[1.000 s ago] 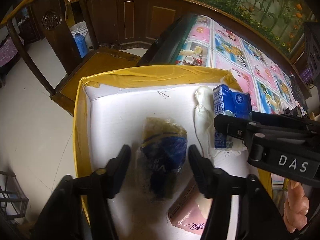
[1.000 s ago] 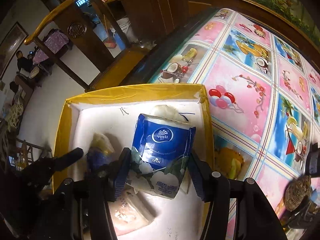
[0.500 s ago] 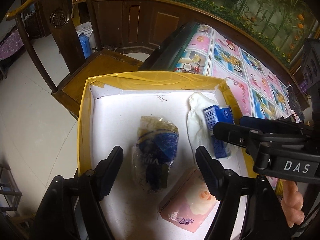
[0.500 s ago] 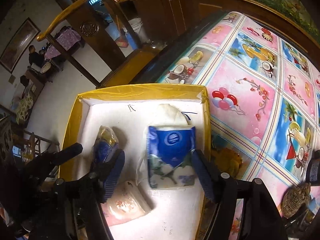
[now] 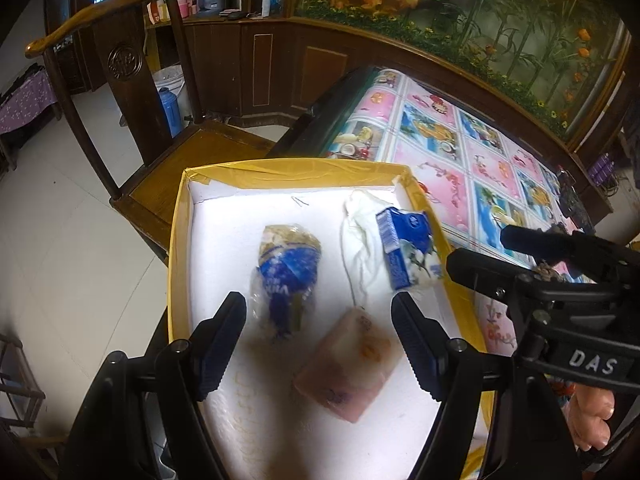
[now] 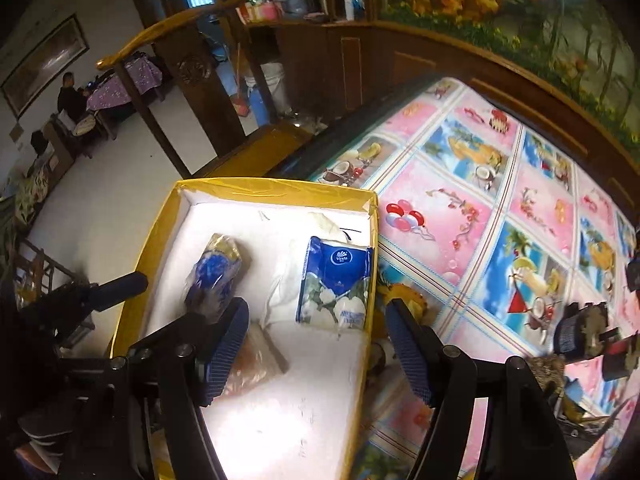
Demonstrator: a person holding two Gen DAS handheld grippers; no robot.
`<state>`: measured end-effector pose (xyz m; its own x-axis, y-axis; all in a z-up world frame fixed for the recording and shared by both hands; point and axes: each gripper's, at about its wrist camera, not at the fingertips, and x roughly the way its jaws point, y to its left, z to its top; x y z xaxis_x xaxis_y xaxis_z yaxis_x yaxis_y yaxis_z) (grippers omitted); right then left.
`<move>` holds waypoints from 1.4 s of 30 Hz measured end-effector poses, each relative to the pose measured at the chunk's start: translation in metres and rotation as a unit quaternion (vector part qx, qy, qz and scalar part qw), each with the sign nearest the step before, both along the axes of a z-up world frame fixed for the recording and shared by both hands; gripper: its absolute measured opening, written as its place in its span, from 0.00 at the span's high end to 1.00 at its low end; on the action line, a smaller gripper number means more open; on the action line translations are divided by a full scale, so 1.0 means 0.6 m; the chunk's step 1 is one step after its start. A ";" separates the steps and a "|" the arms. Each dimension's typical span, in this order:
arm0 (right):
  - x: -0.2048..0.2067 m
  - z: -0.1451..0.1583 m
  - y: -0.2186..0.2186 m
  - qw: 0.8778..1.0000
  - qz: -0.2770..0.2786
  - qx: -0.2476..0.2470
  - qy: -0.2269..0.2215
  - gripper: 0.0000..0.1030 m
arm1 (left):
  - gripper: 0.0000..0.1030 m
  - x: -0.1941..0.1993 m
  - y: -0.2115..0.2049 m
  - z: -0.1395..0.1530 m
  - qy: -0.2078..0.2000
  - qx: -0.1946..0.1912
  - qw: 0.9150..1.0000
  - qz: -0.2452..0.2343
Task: Organize soft objects
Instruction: 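Move both grippers back toward the pile on the table, then grasp the white cloth with the left gripper while the right grasps the lemon-print tissue pack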
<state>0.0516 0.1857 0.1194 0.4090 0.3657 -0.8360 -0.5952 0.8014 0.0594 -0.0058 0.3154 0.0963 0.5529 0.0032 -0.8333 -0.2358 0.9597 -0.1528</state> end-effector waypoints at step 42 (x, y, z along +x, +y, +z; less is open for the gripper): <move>-0.286 -0.039 -0.761 0.929 -0.311 0.153 0.133 0.34 | 0.89 0.073 -0.572 -0.087 0.090 -0.012 0.961 -0.260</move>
